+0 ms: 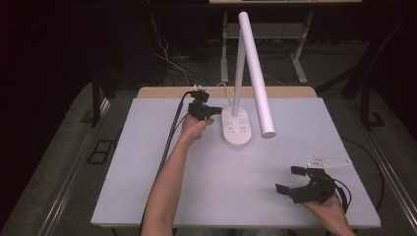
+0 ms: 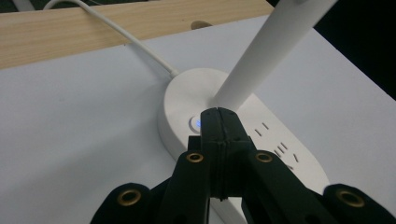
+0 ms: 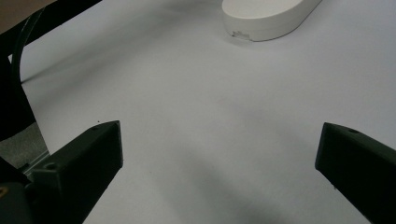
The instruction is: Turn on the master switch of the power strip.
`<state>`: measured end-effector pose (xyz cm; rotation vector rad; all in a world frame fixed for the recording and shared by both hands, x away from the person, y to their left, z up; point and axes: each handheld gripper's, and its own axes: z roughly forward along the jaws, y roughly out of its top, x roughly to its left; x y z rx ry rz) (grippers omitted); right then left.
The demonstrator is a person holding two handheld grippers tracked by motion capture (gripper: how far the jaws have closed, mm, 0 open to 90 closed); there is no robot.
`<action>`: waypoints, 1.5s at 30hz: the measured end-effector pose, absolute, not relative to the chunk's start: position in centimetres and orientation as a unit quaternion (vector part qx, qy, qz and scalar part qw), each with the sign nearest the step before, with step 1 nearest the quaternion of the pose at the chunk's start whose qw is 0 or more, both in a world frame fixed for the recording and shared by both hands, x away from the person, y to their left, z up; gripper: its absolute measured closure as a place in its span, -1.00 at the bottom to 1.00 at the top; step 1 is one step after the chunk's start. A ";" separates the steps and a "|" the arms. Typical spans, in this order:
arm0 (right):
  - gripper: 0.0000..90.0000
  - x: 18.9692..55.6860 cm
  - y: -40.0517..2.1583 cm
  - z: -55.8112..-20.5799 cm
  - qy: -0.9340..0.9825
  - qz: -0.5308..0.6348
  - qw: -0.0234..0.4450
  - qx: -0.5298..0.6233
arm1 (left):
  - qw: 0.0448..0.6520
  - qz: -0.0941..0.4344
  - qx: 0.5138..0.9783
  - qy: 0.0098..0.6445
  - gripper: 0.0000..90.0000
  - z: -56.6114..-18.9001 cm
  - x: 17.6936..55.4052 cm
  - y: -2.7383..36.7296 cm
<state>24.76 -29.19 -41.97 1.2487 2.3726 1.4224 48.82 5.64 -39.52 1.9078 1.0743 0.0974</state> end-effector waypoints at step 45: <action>-0.99 24.7 -29.0 -41.8 0.782 0.471 0.057 0.405 | 0.505 0.067 0.758 0.407 -1.00 -37.5 37.8 16.4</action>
